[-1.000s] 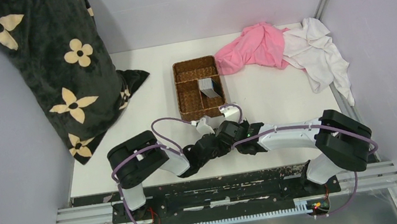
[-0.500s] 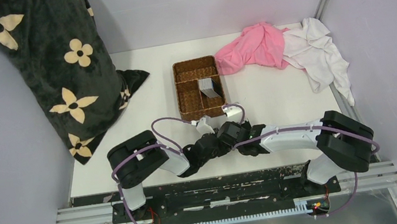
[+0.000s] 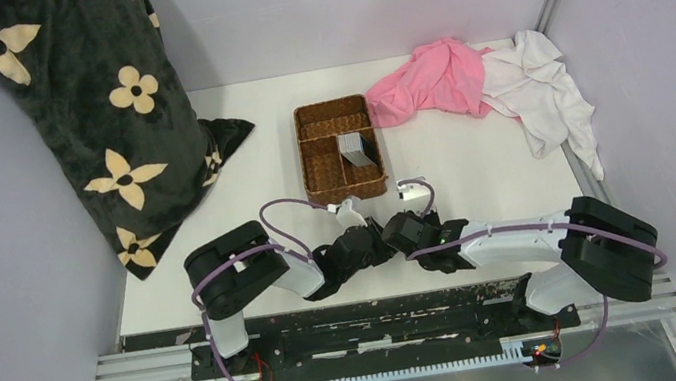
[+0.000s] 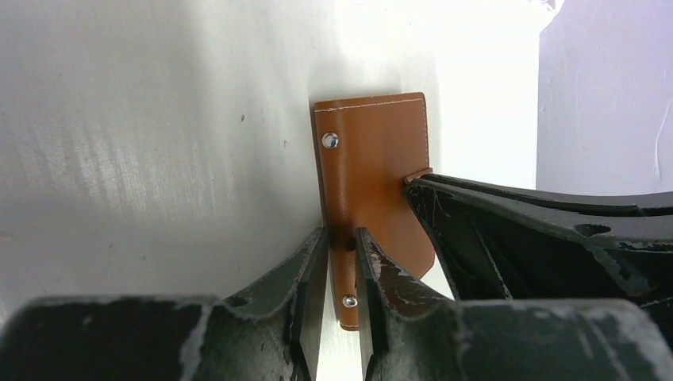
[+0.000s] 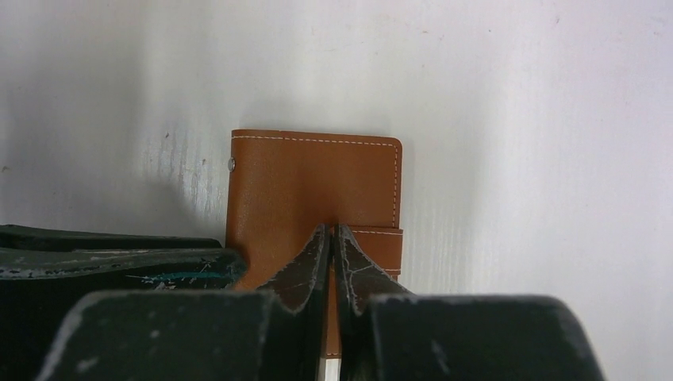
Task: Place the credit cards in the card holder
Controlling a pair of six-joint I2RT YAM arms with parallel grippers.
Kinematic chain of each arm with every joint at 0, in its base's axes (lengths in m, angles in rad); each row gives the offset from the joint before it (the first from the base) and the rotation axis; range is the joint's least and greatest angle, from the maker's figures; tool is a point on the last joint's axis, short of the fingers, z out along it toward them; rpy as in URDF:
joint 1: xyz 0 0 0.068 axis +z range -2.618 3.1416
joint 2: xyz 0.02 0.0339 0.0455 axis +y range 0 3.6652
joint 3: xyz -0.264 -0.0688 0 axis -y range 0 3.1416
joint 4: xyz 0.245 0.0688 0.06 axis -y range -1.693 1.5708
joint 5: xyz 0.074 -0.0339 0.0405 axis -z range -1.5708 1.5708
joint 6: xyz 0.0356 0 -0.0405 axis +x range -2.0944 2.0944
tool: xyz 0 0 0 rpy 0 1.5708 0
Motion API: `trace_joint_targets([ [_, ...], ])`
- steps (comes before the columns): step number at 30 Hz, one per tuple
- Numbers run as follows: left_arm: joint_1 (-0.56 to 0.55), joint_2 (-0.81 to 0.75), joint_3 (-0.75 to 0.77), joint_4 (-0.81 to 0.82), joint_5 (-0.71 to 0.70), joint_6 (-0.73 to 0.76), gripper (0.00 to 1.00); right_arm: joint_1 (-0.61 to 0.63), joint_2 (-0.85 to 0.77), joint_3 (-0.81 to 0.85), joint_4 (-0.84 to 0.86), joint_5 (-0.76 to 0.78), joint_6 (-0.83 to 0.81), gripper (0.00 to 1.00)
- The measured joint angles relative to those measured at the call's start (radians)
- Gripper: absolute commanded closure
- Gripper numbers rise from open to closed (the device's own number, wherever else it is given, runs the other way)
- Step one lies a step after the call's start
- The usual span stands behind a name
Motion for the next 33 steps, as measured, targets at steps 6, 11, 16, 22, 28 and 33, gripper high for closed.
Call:
trace_joint_targets([
  [6, 0.0, 0.001, 0.005, -0.006, 0.001, 0.0, 0.71, 0.013, -0.025, -0.046, 0.045, 0.03, 0.076, 0.94],
  [11, 0.0, 0.0, 0.007, -0.012, 0.001, 0.0, 0.71, 0.03, -0.024, -0.09, 0.116, 0.074, 0.148, 0.95],
  [16, 0.0, -0.003, 0.012, -0.024, 0.001, 0.0, 0.71, 0.069, -0.019, -0.149, 0.201, 0.144, 0.254, 0.97],
  [22, 0.0, -0.008, 0.017, -0.042, 0.001, 0.0, 0.71, 0.108, 0.0, -0.198, 0.271, 0.224, 0.378, 0.97],
  [28, 0.0, -0.026, 0.023, -0.081, 0.0, 0.001, 0.69, 0.12, -0.012, -0.185, 0.233, 0.243, 0.429, 0.85],
  [33, 0.0, -0.071, 0.037, -0.185, -0.008, 0.016, 0.66, 0.124, -0.064, -0.183, 0.149, 0.219, 0.422, 0.74],
])
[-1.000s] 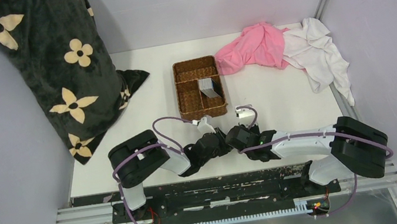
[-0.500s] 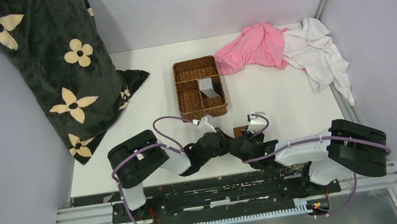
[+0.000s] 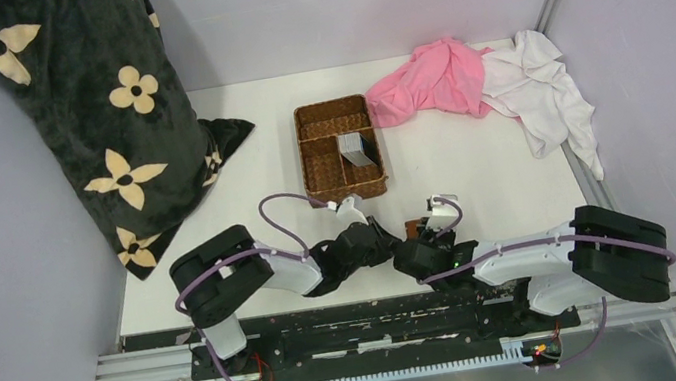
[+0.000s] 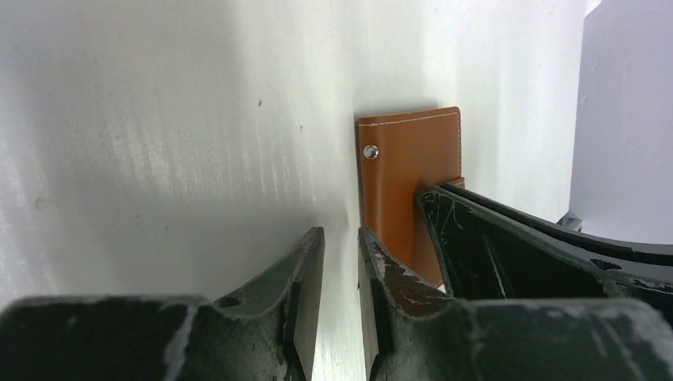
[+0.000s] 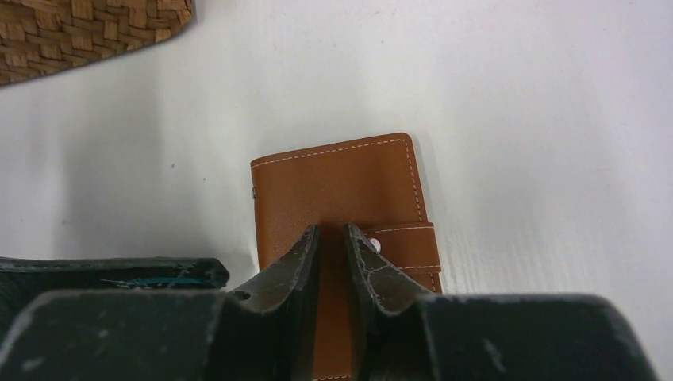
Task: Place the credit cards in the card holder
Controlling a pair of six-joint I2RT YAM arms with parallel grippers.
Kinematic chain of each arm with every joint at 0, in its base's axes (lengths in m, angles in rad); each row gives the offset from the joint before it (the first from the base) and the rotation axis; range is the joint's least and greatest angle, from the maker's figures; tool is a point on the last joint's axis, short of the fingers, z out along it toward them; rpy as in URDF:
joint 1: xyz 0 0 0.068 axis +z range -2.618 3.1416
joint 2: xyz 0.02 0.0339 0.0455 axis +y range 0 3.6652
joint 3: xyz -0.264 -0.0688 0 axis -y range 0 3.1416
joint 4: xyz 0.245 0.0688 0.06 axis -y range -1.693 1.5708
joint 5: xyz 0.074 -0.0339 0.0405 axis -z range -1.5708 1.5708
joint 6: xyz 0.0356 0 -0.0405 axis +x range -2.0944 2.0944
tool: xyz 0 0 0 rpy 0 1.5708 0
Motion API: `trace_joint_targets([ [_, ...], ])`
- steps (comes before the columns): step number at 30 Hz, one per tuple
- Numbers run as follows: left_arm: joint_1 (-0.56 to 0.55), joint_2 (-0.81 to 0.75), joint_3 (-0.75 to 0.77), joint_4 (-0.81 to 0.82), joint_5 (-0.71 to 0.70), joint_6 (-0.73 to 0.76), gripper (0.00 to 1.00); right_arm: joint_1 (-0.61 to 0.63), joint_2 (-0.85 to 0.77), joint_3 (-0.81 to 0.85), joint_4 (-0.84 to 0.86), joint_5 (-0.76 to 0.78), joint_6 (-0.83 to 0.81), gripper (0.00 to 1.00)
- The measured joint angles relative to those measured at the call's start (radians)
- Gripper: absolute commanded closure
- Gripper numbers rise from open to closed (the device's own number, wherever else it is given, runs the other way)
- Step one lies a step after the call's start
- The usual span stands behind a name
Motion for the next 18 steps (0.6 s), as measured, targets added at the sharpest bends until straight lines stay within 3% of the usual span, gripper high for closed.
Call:
trace_joint_targets([
  [6, 0.0, -0.058, 0.017, -0.134, -0.024, 0.043, 0.66, 0.0, -0.013, 0.011, -0.052, -0.008, -0.04, 0.62],
  [18, 0.0, -0.101, 0.023, -0.231, -0.035, 0.071, 0.66, -0.001, -0.047, 0.033, -0.064, -0.068, -0.237, 0.6],
])
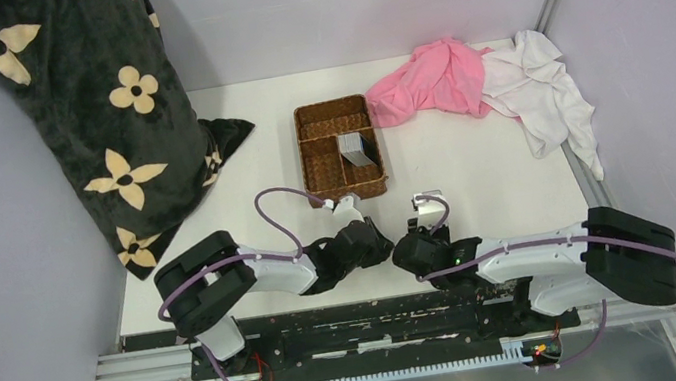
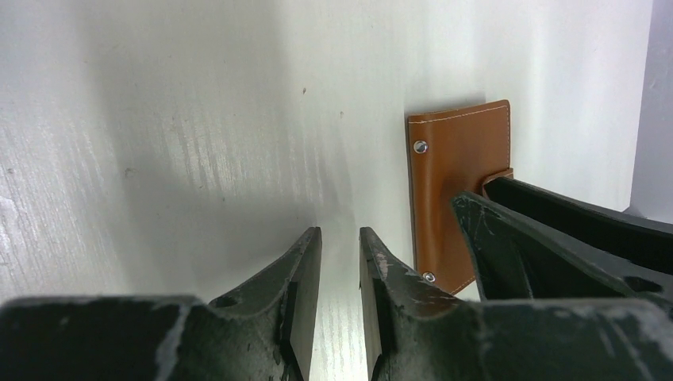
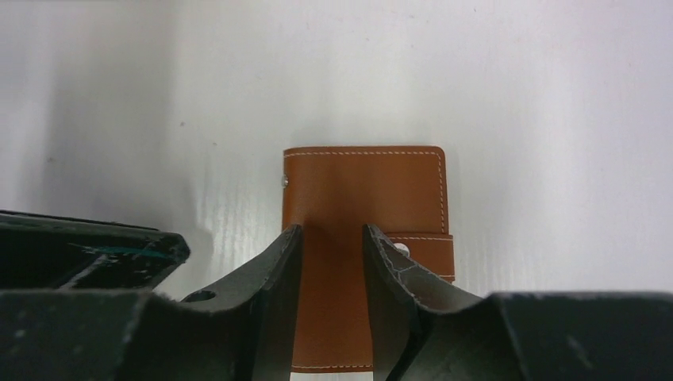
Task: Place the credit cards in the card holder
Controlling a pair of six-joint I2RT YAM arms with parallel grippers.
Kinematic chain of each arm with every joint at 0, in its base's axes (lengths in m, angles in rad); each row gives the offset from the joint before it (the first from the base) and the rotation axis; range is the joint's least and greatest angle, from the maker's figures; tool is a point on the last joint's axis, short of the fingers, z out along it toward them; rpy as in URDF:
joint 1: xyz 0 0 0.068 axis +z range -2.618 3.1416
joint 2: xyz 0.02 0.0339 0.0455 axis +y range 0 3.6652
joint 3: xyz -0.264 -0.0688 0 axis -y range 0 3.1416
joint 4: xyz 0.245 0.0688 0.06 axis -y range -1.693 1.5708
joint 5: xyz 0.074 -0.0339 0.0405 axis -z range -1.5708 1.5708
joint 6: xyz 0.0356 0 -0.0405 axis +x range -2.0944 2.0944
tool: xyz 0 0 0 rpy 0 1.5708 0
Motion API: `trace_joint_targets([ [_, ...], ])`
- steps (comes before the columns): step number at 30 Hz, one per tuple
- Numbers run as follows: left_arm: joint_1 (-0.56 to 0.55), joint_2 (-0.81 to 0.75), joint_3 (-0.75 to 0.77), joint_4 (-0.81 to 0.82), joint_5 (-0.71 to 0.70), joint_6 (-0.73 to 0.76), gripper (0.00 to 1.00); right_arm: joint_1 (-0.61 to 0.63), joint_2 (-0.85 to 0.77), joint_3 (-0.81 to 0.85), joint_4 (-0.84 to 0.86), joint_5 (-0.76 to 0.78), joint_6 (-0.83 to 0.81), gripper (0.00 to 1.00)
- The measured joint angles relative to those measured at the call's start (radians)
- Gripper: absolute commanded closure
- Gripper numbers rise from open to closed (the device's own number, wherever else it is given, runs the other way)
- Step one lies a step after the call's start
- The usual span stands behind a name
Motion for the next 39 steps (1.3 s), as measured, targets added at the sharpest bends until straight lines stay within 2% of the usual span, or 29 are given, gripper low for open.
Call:
trace_joint_targets([
  [9, -0.005, 0.0, 0.016, -0.024, 0.0, 0.012, 0.66, 0.0, -0.073, 0.059, 0.004, -0.015, -0.105, 0.57],
  [14, -0.009, 0.0, 0.024, -0.035, -0.001, 0.018, 0.66, 0.0, -0.15, 0.06, -0.024, -0.008, -0.098, 0.54],
  [18, -0.018, 0.0, 0.027, -0.04, 0.001, 0.019, 0.65, 0.0, -0.286, 0.026, -0.069, 0.034, -0.017, 0.47],
  [23, -0.032, 0.001, 0.035, -0.048, 0.013, 0.032, 0.66, 0.0, -0.404, -0.06, -0.14, 0.078, 0.124, 0.44],
  [30, -0.036, 0.007, 0.054, -0.067, 0.03, 0.065, 0.65, 0.0, -0.47, -0.152, -0.221, 0.084, 0.287, 0.44],
  [39, -0.036, 0.021, 0.076, -0.077, 0.044, 0.071, 0.65, -0.008, -0.51, -0.203, -0.242, 0.095, 0.375, 0.46],
])
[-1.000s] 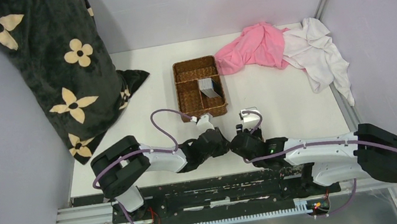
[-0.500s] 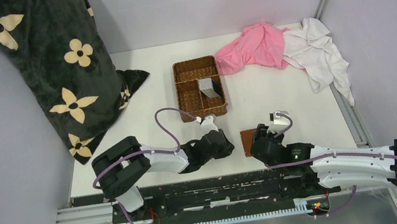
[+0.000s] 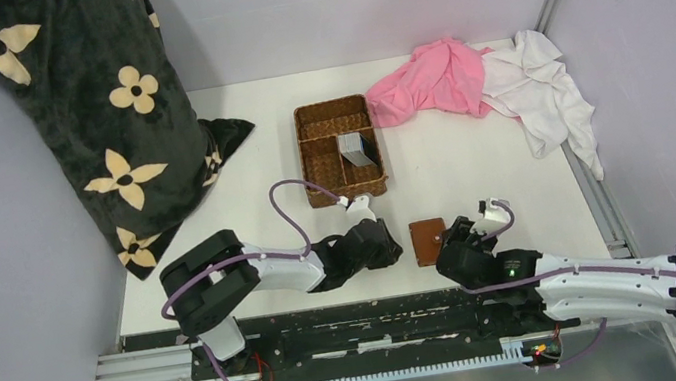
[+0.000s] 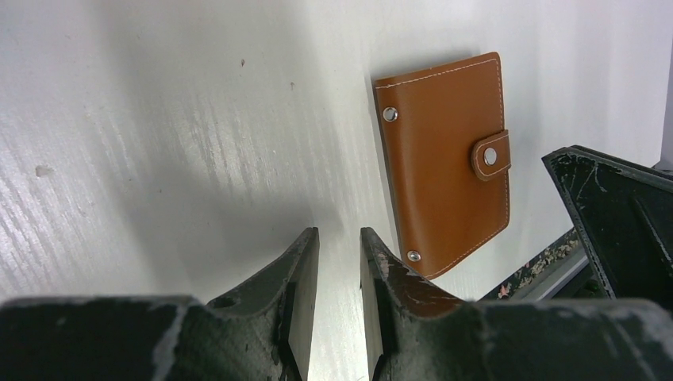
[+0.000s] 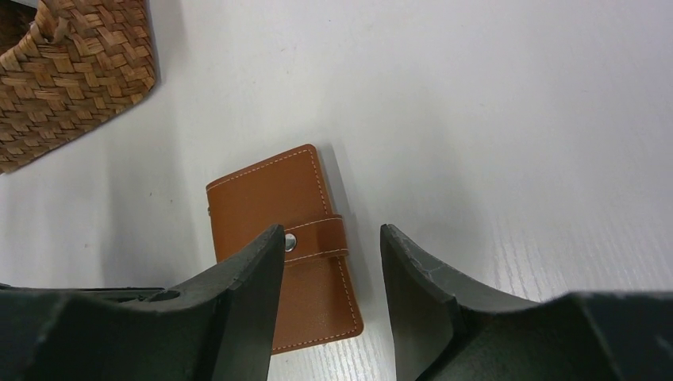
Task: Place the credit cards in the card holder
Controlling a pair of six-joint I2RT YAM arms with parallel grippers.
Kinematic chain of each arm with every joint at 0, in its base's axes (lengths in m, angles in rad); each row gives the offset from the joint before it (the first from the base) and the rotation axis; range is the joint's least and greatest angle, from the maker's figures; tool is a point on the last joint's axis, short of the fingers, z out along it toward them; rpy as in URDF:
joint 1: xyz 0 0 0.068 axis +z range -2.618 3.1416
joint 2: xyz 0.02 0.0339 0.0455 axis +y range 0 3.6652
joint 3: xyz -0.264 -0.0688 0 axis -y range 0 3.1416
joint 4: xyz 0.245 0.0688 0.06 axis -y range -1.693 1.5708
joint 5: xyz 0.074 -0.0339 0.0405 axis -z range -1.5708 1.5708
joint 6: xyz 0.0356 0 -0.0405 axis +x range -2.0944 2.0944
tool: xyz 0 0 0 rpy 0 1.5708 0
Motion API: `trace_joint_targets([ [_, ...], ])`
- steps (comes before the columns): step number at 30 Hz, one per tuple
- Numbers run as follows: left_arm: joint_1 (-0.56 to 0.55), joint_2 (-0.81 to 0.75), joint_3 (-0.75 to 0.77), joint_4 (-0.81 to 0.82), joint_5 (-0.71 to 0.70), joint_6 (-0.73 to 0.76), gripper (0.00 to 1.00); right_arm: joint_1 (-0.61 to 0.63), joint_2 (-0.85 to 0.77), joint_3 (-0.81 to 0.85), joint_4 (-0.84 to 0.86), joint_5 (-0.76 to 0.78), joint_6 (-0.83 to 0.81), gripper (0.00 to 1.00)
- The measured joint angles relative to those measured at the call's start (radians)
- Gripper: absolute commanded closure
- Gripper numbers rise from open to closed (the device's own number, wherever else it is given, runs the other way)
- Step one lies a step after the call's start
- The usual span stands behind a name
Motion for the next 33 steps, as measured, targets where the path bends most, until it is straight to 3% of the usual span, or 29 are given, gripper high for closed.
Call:
trace_joint_targets([
  [10, -0.005, -0.012, -0.003, -0.019, -0.021, 0.0, 0.65, -0.021, 0.025, -0.001, 0.004, 0.015, -0.028, 0.46],
  [14, -0.005, -0.092, -0.049, -0.091, -0.104, 0.014, 0.65, -0.073, 0.065, 0.065, -0.018, 0.024, -0.118, 0.44],
  [23, -0.004, -0.39, -0.102, -0.209, -0.464, 0.129, 0.6, -0.537, 0.136, 0.225, 0.068, -0.126, -0.481, 0.41],
  [29, 0.056, -0.538, -0.236, -0.045, -0.648, 0.286, 0.6, -0.854, 0.286, 0.278, 0.143, -0.314, -0.645, 0.37],
  [33, 0.167, -0.591, -0.335, 0.071, -0.729, 0.375, 0.6, -0.953, 0.291, 0.277, 0.186, -0.37, -0.706, 0.32],
])
